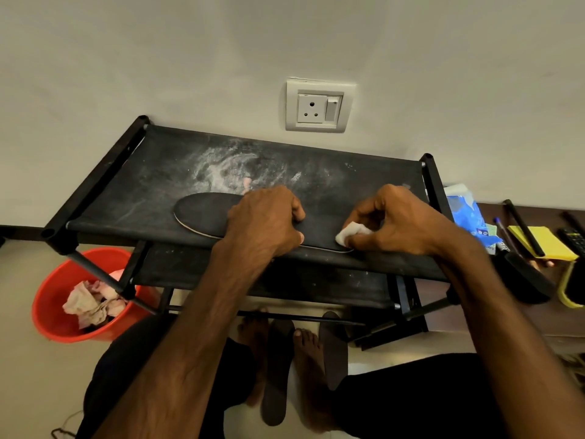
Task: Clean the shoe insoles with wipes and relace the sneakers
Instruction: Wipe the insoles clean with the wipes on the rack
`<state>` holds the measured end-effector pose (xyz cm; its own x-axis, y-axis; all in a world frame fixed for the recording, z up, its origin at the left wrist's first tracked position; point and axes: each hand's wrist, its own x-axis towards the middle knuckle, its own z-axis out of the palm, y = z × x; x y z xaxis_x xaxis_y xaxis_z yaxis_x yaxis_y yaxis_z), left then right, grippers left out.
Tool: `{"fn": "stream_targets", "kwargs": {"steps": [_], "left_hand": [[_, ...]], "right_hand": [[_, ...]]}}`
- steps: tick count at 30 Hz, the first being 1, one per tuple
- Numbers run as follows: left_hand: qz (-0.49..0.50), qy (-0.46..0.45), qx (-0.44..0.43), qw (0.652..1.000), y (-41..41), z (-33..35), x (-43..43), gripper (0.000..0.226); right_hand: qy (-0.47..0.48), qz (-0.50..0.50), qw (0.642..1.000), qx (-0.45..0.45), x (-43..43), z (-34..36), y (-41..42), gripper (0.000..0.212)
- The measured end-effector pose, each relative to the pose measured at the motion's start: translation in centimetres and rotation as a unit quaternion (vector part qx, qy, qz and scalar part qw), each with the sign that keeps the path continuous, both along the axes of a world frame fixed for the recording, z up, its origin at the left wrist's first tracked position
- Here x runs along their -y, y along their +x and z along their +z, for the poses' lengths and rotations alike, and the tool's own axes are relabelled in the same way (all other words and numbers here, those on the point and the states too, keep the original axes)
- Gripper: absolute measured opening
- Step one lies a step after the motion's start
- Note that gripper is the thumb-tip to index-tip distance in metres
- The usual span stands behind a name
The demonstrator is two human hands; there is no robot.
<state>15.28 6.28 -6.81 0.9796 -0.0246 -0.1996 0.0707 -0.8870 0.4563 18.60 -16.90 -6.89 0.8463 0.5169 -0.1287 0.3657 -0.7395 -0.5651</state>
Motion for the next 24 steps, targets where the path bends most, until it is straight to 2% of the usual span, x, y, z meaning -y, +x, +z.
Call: {"fn": "stream_targets", "kwargs": {"steps": [4,6,12,18,24], "left_hand": [[-0.003,0.002,0.001,1.000,0.1,-0.1,0.0,0.029],[-0.009,0.003,0.002,1.000,0.2,-0.2,-0.1,0.030],[-0.036,-0.013,-0.012,0.999,0.4,0.2,-0.7,0.034],[-0.101,-0.036,-0.040,0.993,0.4,0.8,-2.2,0.047],[-0.054,-0.003,0.047,0.997,-0.5,0.4,-1.3,0.040]], "right_hand": [[-0.001,-0.130,0.986,0.102,0.1,-1.4,1.2,0.019],[0.012,-0.154,0.981,0.121,0.1,-1.7,1.3,0.021],[0.027,-0.107,0.991,0.080,-0.9,-1.5,0.4,0.017],[0.032,-0.115,0.991,0.065,-1.2,-1.5,0.1,0.020],[0.032,-0.156,0.986,0.049,-1.1,-1.2,-0.8,0.012]]}}
